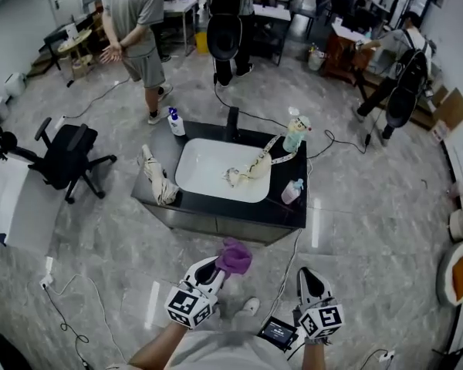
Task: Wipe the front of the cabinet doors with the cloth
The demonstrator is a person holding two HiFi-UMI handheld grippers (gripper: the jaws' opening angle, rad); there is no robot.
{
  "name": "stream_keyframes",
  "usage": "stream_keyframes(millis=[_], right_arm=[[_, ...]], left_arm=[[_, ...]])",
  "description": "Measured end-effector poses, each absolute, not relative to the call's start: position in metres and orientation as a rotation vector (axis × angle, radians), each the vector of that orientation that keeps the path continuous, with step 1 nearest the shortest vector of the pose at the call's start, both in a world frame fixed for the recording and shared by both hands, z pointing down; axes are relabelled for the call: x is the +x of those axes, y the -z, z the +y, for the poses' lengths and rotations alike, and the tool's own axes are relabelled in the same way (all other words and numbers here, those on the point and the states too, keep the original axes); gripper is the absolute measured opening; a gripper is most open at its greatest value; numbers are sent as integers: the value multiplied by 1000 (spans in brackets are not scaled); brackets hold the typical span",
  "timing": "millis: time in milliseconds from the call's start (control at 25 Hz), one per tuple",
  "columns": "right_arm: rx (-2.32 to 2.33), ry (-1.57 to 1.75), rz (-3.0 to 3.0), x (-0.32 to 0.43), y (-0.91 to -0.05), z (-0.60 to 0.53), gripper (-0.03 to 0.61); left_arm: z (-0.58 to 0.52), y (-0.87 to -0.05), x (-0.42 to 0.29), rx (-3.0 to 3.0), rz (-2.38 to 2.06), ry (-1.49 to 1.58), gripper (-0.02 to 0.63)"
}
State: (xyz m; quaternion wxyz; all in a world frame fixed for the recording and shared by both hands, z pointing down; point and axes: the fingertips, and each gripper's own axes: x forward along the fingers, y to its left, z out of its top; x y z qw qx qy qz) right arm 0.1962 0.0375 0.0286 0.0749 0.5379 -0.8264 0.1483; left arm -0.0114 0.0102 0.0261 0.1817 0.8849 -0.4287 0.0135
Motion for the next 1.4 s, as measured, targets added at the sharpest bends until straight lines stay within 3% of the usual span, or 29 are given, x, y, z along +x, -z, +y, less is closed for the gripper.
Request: stream_keyframes(millis=[400, 1080, 1400], right_arm=[[1571, -493, -2386, 210, -119, 5, 28], [1432, -690, -2409, 289, -342, 14, 29], [1489, -805, -2350, 313, -409, 24, 29]], left_arm=[[-41, -119, -11, 2509, -1124, -276, 60], [-72, -336, 177, 2411, -1079, -303, 60], [-100, -399, 242, 2415, -1069, -294, 60]])
